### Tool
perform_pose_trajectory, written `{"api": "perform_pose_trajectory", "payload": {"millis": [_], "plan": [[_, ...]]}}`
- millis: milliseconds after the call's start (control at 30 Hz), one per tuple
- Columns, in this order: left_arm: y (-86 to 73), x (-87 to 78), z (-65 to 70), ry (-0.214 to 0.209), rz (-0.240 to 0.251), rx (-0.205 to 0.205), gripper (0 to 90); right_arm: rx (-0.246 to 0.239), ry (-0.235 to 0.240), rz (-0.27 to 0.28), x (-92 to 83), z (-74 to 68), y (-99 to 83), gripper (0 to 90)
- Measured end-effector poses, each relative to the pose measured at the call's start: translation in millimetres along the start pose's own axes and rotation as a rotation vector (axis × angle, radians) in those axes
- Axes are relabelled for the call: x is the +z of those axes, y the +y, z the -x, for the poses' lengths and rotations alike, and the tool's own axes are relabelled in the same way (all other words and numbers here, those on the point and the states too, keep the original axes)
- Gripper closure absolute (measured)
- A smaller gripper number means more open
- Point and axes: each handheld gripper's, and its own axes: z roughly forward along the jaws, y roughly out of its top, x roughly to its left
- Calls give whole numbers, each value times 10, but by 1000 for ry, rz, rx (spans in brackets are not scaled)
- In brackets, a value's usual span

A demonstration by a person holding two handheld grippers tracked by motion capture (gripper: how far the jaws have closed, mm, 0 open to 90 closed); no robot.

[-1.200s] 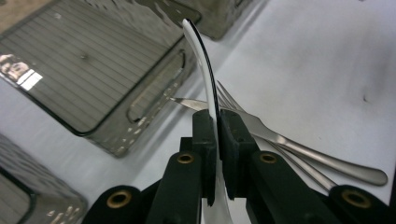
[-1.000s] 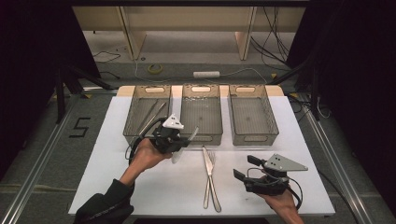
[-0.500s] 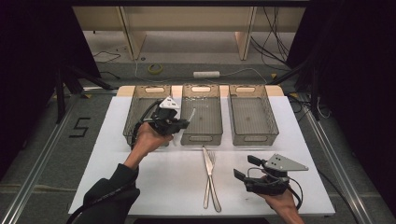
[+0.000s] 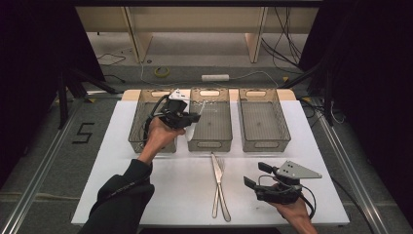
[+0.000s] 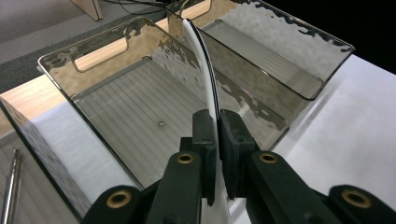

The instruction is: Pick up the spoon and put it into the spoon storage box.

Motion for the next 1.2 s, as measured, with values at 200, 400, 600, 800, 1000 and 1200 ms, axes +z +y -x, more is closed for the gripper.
{"api": "perform_pose_trajectory", "payload": {"millis": [200,400,600,800,1000,1200], "plan": [[35,153,-72,31,-18,-7,846,-2,1,2,-4,7,-3,259],[44,220,-143,50,-11,-31,846,2,5,-1,0,7,-4,259],[70,331,-142,63,-18,-40,846,1,6,-2,5,2,-5,259],[85,425,-145,71,-27,-46,845,0,7,0,3,6,-7,259],[90,510,-148,80,-36,-61,845,0,9,-2,6,2,-7,259],[78,571,-141,86,-40,-63,844,-1,10,-2,5,1,-8,259]]}}
